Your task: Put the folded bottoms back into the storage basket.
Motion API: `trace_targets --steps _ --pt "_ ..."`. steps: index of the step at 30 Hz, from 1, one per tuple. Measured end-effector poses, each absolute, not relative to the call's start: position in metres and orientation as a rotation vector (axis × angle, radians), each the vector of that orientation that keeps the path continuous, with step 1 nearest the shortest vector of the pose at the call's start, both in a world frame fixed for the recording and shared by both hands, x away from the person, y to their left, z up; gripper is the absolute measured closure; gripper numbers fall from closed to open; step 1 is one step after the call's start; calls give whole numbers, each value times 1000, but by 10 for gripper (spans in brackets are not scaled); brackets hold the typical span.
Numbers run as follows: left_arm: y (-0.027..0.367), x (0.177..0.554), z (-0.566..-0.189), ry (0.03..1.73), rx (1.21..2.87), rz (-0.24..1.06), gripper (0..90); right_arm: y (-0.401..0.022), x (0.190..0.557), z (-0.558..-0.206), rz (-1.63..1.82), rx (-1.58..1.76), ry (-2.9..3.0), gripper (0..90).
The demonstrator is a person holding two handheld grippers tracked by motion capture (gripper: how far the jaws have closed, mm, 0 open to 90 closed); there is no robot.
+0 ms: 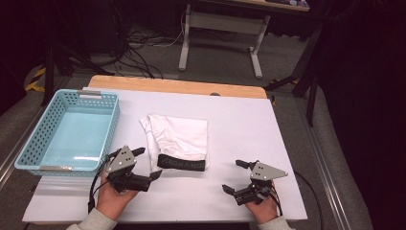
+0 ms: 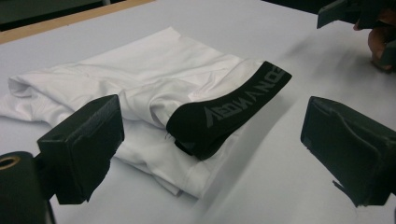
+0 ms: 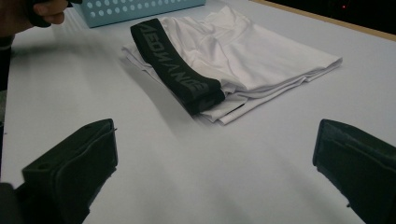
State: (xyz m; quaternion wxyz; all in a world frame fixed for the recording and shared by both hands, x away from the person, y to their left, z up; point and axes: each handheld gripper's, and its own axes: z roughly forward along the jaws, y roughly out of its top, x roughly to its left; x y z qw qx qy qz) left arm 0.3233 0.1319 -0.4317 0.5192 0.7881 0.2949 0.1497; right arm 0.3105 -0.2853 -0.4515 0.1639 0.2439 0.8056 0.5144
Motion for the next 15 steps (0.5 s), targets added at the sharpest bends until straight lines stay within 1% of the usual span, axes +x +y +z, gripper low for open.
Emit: trace_targets --steps 9,15 --pt "127 342 -413 695 1903 359 71 -285 311 -452 1479 692 2304 7" --pt "125 351 -407 695 1909 347 69 -284 310 -452 1471 683 2309 7"
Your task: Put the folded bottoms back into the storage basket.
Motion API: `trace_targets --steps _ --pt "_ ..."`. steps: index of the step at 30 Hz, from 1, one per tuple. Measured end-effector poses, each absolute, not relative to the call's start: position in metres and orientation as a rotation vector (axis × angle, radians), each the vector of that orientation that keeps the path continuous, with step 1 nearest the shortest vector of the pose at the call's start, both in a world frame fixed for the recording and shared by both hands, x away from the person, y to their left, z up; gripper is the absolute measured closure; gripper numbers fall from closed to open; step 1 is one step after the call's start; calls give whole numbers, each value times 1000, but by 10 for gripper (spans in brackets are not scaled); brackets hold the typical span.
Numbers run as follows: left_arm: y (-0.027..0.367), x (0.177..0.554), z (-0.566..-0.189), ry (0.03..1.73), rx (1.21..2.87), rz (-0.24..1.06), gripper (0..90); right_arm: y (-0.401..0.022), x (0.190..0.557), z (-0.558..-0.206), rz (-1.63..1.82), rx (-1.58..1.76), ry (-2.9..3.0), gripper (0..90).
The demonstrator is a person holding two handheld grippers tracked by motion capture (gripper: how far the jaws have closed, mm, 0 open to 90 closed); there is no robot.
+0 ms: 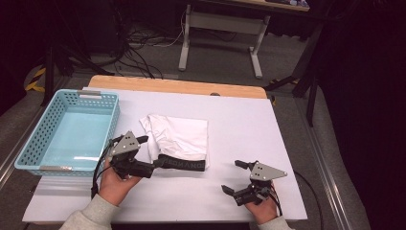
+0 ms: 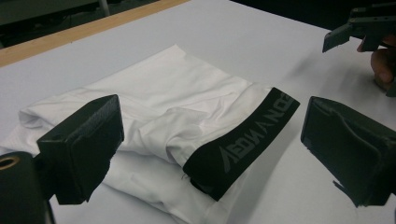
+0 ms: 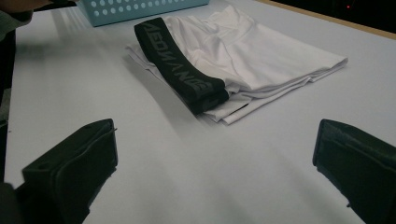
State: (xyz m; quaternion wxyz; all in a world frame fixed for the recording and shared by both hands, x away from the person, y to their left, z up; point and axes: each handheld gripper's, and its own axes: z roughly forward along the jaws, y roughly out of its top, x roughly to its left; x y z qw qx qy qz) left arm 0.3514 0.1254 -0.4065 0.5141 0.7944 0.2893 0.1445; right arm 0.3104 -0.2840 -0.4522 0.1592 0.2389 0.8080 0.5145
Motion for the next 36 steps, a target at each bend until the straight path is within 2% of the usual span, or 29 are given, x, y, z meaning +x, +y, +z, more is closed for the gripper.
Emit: trace_targets --steps 17,36 --pt "116 384 -393 740 1921 335 59 -284 310 -452 1496 652 2317 7" --pt "107 405 -396 843 1955 356 49 -283 309 -452 1499 638 2322 7"
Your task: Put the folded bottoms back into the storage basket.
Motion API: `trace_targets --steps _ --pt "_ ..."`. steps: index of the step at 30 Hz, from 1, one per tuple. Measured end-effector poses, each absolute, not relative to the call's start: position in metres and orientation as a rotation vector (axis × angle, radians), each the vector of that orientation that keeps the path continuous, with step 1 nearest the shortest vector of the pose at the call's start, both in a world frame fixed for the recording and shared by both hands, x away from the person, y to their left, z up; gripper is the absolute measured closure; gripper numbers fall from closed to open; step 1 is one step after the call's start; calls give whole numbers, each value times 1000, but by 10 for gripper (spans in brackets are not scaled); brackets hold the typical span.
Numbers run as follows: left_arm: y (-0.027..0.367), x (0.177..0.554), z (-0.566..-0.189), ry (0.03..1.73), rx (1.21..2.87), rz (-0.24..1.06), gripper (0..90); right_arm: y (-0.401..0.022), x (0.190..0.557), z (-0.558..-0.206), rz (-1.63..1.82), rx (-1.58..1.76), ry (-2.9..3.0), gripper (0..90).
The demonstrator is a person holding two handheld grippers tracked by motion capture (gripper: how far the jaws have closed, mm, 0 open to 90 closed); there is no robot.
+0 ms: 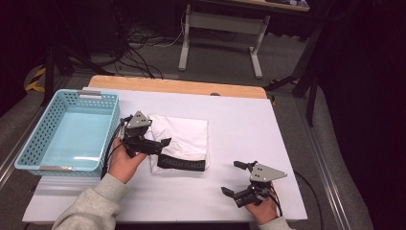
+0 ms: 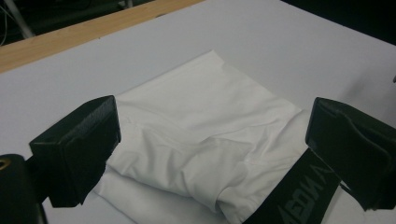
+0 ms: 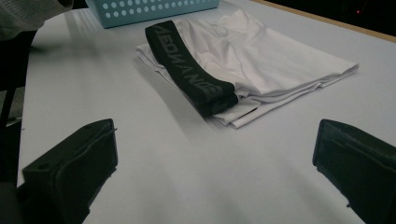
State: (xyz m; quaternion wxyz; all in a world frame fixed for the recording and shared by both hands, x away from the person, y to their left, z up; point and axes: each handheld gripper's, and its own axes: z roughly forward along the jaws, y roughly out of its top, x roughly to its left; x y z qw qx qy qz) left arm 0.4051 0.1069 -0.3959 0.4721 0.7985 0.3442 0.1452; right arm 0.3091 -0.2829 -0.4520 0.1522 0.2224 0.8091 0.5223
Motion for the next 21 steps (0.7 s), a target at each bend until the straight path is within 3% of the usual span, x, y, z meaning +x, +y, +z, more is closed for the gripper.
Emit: trace_targets --steps 21 --pt "101 422 -398 946 1950 455 16 -283 309 -452 1506 629 2325 7"
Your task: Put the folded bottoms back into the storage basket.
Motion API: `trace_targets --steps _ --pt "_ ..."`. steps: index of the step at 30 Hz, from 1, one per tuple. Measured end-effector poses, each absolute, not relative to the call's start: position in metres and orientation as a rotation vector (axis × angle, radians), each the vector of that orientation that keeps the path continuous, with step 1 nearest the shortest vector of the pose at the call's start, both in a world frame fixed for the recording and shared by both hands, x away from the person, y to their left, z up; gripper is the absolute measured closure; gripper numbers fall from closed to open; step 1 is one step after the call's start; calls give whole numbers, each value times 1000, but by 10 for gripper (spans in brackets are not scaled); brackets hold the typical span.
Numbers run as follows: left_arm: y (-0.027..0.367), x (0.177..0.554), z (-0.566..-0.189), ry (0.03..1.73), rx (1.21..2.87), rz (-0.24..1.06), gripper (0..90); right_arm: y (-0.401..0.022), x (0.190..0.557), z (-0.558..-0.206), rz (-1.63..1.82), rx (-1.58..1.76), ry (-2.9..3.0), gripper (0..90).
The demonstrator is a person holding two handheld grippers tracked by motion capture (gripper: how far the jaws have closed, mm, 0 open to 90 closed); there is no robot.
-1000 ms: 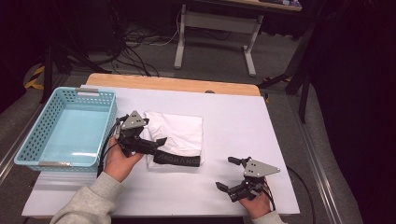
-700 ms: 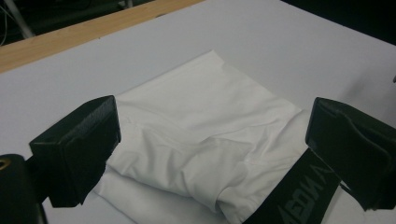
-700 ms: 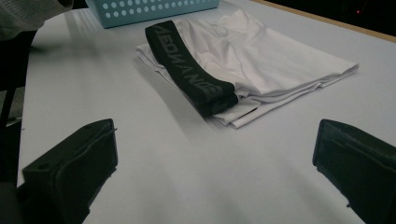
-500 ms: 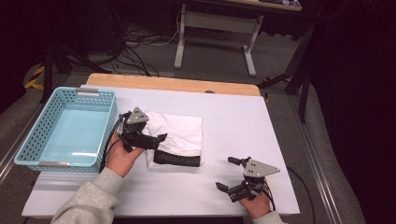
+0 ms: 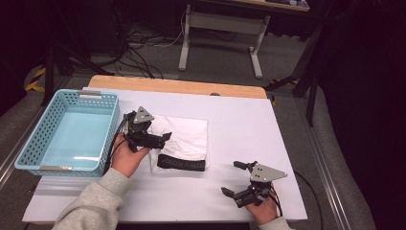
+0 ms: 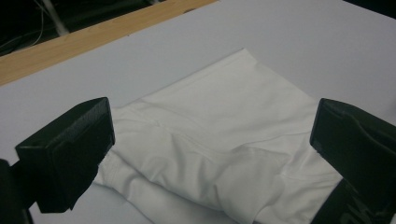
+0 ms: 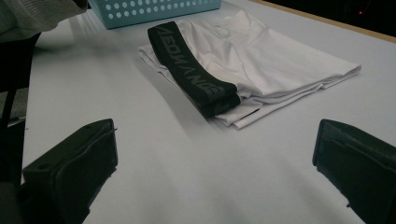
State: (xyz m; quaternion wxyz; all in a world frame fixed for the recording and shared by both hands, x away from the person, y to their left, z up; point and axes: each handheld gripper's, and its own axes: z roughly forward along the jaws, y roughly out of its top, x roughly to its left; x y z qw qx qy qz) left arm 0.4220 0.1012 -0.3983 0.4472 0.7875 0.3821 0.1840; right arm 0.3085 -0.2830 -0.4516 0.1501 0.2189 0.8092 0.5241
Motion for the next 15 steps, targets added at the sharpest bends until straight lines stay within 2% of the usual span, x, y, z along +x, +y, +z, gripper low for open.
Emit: trace_targets --steps 15 --pt "100 453 -411 1148 1993 405 30 -283 309 -452 1508 627 2325 7"
